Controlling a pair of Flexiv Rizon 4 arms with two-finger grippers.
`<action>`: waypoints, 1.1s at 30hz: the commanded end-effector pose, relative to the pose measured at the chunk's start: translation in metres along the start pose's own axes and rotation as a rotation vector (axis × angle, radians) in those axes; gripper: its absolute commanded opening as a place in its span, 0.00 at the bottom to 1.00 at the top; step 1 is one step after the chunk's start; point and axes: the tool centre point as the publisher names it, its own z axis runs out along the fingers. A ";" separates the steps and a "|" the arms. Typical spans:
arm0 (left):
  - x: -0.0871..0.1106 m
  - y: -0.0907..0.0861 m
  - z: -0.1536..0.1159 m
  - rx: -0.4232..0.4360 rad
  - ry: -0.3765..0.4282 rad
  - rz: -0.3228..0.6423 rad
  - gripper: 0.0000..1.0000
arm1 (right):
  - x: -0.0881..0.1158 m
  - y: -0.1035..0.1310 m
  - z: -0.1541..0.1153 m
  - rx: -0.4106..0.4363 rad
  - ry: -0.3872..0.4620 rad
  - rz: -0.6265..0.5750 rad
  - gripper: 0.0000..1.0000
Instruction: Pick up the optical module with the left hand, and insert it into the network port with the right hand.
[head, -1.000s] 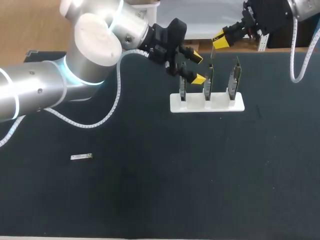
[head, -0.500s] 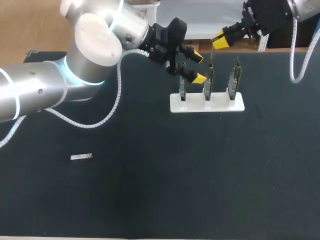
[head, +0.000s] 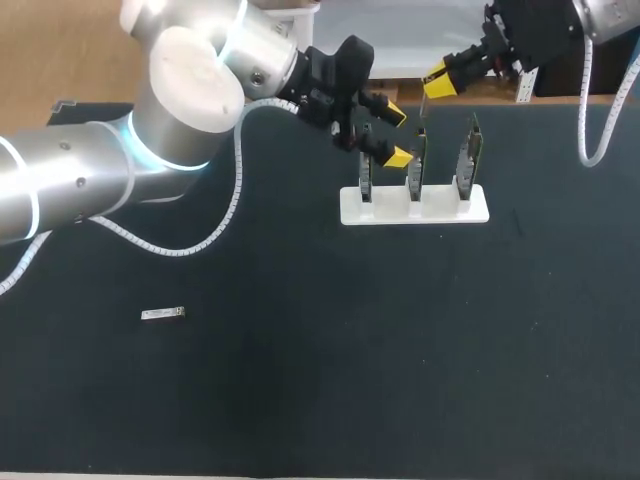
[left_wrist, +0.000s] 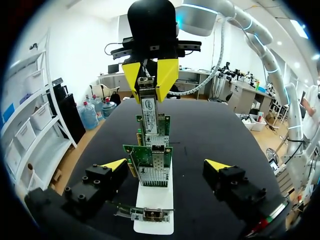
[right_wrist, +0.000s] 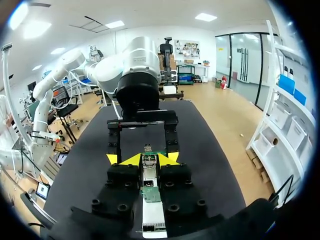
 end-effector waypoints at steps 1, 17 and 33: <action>-0.001 0.001 0.000 0.000 0.004 -0.001 1.00 | 0.000 -0.002 0.001 -0.007 0.001 -0.002 0.00; -0.001 0.001 0.000 0.000 0.004 -0.001 1.00 | 0.007 -0.004 0.004 -0.011 0.015 0.004 0.00; -0.001 0.001 0.000 0.000 0.004 -0.001 1.00 | 0.011 0.000 0.007 -0.012 0.038 -0.002 0.00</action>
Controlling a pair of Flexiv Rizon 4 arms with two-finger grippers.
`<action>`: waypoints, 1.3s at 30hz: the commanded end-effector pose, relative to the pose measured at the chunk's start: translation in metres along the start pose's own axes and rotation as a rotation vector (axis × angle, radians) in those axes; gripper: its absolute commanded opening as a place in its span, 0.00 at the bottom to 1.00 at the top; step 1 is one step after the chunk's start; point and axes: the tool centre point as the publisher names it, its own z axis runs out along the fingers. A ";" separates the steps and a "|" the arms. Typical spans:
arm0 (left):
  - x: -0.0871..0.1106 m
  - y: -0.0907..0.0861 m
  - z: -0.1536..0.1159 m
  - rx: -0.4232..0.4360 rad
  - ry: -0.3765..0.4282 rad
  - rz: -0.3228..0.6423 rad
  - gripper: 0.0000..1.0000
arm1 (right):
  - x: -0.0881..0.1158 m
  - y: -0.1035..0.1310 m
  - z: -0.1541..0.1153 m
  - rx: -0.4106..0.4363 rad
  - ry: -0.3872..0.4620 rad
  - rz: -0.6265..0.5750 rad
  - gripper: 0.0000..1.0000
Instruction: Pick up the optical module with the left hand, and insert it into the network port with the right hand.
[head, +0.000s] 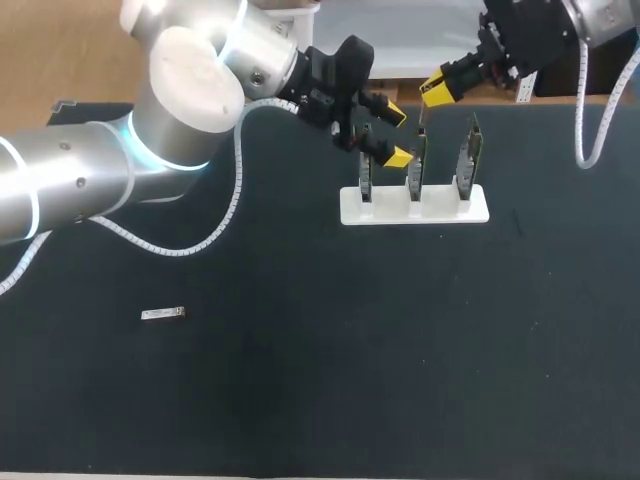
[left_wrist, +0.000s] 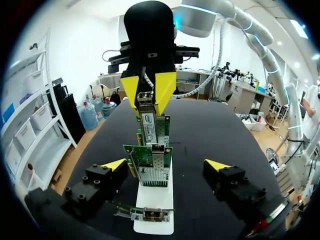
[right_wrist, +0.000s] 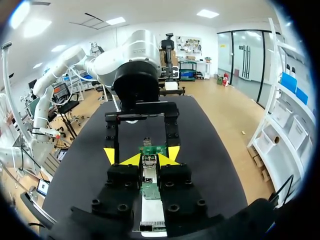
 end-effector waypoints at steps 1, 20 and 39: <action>-0.001 0.001 0.000 0.000 0.004 -0.002 1.00 | 0.001 0.002 0.000 0.004 0.005 0.000 0.00; -0.001 0.001 0.000 0.000 0.004 -0.002 1.00 | 0.003 0.004 0.003 0.001 0.025 -0.005 0.00; -0.001 0.001 0.000 0.000 0.004 -0.002 1.00 | 0.006 0.005 0.005 0.002 0.035 -0.008 0.00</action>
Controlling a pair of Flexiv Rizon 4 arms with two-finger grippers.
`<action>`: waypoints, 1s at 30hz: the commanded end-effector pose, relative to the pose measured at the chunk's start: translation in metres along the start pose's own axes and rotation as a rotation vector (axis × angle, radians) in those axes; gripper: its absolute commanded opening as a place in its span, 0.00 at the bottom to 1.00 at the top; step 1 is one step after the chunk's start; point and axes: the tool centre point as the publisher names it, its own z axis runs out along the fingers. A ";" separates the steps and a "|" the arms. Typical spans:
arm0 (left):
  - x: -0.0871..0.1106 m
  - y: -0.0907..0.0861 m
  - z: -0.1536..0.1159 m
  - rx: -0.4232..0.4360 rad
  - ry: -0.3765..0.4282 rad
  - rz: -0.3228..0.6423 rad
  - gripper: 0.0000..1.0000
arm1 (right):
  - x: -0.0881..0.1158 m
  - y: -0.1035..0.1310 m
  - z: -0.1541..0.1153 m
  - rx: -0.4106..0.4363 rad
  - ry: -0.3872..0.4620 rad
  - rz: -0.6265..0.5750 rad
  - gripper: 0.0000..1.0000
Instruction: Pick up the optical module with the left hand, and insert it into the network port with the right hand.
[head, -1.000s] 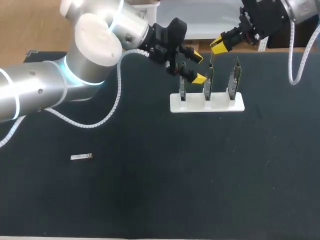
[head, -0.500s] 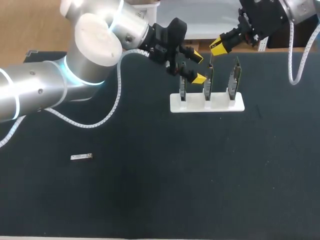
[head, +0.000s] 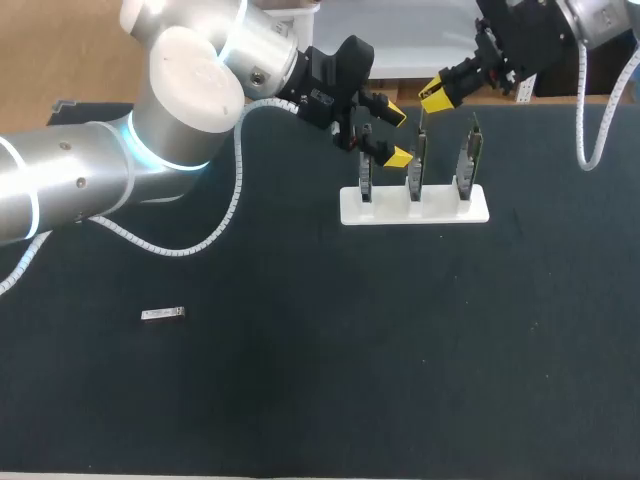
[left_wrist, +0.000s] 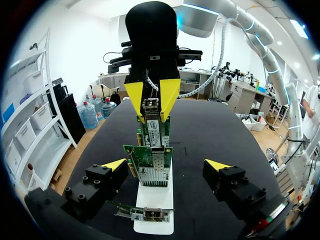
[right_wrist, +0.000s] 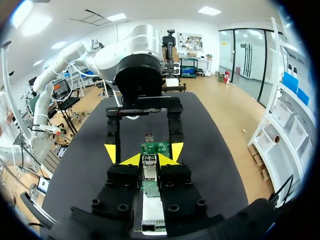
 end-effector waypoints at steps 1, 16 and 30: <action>-0.001 0.001 0.000 0.000 0.004 -0.002 1.00 | 0.001 0.001 0.000 0.006 0.000 0.001 0.00; -0.001 0.001 0.000 0.000 0.004 -0.002 1.00 | 0.003 0.001 0.002 0.002 0.002 0.008 0.00; -0.001 0.001 0.000 0.000 0.004 -0.002 1.00 | -0.002 0.001 0.000 0.014 0.003 -0.011 0.00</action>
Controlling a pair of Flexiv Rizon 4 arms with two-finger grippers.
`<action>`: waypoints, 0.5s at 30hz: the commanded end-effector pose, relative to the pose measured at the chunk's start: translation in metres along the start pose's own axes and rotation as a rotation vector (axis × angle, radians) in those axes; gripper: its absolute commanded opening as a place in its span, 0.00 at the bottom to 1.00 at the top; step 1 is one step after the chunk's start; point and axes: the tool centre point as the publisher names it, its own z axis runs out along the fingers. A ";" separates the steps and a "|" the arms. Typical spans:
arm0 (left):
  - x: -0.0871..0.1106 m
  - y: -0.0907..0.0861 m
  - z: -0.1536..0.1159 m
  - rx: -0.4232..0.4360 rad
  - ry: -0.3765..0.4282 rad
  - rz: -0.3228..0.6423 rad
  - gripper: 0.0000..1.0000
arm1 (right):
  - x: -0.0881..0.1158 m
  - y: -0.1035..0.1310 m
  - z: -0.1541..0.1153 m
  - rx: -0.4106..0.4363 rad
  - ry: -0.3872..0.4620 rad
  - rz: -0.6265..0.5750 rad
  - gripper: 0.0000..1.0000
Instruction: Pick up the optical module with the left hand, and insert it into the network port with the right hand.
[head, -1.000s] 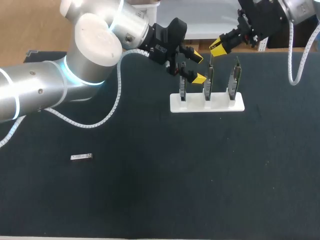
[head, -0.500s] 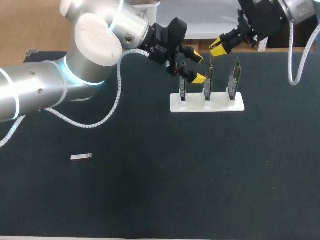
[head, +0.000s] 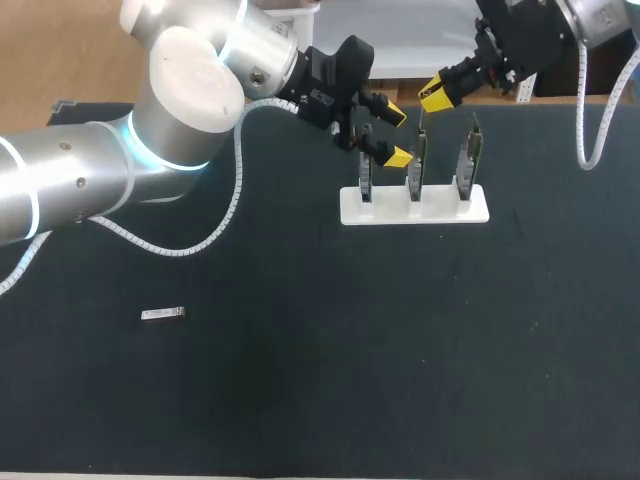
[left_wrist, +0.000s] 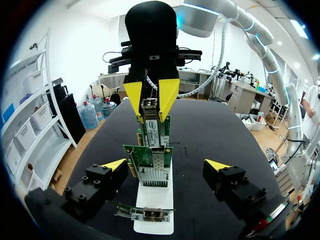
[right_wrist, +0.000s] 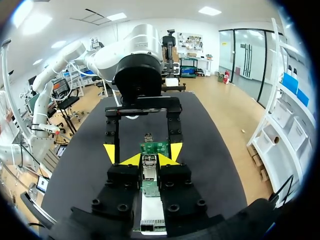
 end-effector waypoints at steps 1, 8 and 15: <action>-0.001 0.001 0.000 0.000 0.004 -0.002 1.00 | -0.002 0.003 0.000 0.008 0.000 -0.004 0.00; -0.001 0.001 0.000 0.000 0.004 -0.002 1.00 | -0.003 0.003 -0.001 0.009 -0.004 -0.005 0.00; -0.001 0.001 0.000 0.000 0.004 -0.002 1.00 | -0.004 0.003 0.001 0.006 0.002 -0.010 0.00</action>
